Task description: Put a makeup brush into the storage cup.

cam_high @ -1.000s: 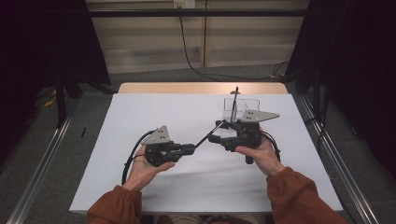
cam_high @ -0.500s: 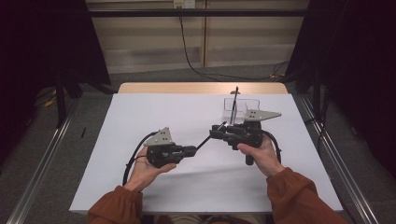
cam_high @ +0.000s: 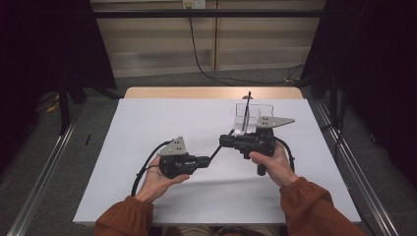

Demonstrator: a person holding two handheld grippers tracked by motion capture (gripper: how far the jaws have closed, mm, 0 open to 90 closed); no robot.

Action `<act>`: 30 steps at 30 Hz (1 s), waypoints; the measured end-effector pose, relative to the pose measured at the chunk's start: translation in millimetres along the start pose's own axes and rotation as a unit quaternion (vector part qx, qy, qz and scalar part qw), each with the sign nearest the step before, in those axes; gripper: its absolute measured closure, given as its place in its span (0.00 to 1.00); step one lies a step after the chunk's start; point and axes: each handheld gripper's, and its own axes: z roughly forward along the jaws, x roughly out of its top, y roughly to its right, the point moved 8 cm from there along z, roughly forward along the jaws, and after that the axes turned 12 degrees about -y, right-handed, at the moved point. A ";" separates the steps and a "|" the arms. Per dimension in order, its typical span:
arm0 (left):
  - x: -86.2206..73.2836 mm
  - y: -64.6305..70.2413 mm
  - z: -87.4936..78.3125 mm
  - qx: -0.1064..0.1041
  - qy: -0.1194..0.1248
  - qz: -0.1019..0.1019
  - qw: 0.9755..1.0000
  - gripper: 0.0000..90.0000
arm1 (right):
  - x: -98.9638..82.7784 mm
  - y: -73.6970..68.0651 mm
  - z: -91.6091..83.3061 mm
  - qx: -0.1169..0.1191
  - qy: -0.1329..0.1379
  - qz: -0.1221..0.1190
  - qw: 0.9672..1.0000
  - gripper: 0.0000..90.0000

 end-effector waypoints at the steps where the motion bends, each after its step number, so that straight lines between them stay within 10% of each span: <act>1: -0.3 -0.1 0.3 0.000 0.000 -0.002 1.000 0.93 | -0.1 -0.6 0.3 0.001 0.000 -0.001 1.000 0.92; 19: -1.2 -4.1 -1.3 0.014 0.010 -0.016 1.000 0.84 | 2.2 0.0 -3.7 -0.008 0.005 -0.002 1.000 0.93; 30: -2.0 -9.8 -9.5 0.037 0.018 -0.050 0.998 0.52 | 2.0 4.2 -9.3 -0.020 0.006 -0.005 1.000 0.93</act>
